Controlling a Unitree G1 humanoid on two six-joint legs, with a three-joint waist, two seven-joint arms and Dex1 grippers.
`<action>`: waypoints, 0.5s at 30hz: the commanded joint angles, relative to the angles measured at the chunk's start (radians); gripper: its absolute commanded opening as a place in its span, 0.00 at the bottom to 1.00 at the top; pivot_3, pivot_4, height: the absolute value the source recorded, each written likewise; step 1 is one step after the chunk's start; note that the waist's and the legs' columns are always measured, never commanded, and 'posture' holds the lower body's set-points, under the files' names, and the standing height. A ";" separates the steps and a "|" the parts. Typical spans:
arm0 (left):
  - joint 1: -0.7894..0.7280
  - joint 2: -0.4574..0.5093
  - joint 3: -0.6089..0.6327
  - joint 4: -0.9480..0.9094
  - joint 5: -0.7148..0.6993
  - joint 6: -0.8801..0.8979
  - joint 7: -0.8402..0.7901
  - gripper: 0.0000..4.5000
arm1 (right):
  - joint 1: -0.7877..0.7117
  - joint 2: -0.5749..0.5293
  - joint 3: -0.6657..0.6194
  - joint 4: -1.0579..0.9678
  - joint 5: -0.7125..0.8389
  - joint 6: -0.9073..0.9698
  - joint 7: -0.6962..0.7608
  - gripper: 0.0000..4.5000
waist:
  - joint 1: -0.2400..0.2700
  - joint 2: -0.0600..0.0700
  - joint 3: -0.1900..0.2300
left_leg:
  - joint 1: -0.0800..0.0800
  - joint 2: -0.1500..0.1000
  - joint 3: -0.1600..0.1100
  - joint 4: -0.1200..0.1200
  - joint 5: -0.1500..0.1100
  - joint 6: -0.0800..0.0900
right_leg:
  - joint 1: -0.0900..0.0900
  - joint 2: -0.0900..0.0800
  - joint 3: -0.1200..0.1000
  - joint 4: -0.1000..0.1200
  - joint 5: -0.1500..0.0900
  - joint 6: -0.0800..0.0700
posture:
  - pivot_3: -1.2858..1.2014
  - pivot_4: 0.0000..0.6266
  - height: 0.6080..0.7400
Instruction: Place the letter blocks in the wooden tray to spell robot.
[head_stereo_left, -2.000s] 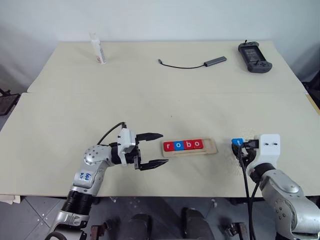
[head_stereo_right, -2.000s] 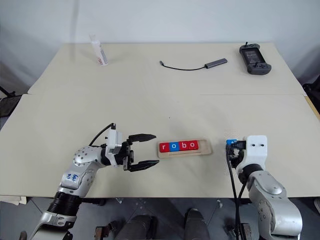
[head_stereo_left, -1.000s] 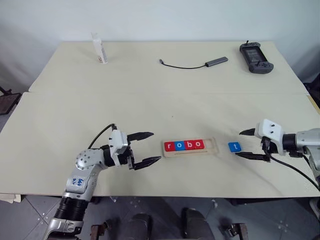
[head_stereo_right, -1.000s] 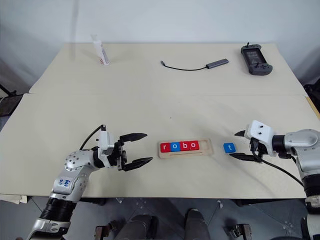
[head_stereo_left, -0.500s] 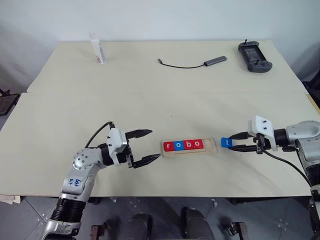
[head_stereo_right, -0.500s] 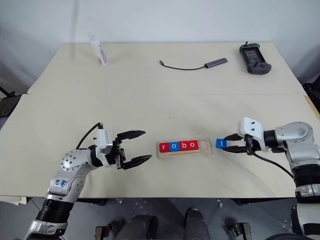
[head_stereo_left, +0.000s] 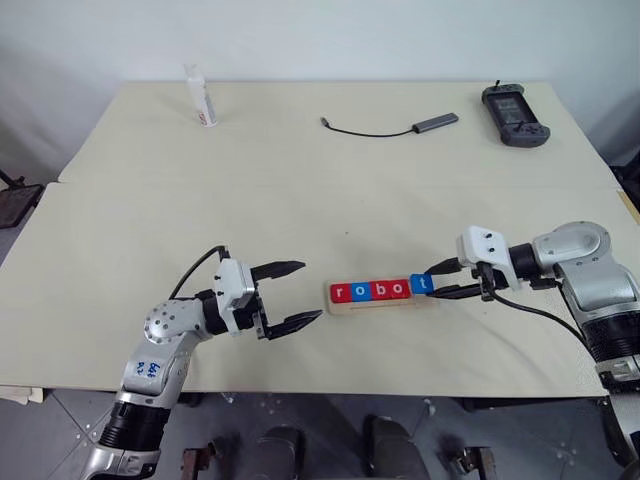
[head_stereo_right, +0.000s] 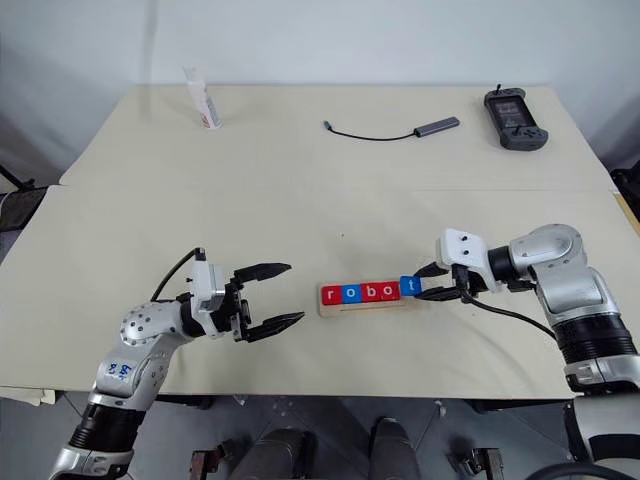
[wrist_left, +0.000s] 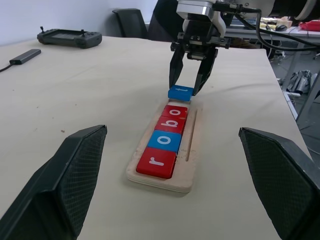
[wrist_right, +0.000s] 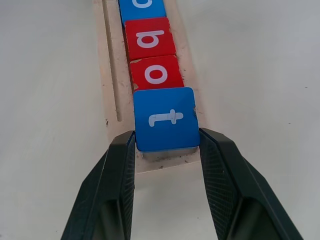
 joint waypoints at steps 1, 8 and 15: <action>0.015 0.003 0.012 -0.050 -0.005 -0.007 0.011 1.00 | -0.017 0.005 0.000 -0.011 -0.005 0.019 0.000 0.33 | 0.000 0.000 0.000 | 0.000 0.000 0.000 0.000 0.000 0.000 | 0.000 0.000 0.000 0.000 0.000 0.000 | 0.52 0.24 1.00; 0.026 0.004 0.015 -0.049 -0.003 -0.018 0.014 1.00 | -0.022 0.014 -0.008 -0.006 -0.013 0.004 -0.031 0.86 | -0.001 0.000 0.000 | 0.000 0.000 0.000 0.000 0.000 0.000 | 0.000 0.000 0.000 0.000 0.000 0.000 | 0.52 0.24 1.00; 0.029 0.003 0.016 -0.035 -0.002 -0.033 0.009 1.00 | -0.012 -0.027 -0.049 -0.001 0.005 0.016 -0.039 1.00 | 0.000 0.000 0.000 | 0.000 0.000 0.000 0.000 0.000 0.000 | 0.000 0.000 0.000 0.000 0.000 0.000 | 0.52 0.24 1.00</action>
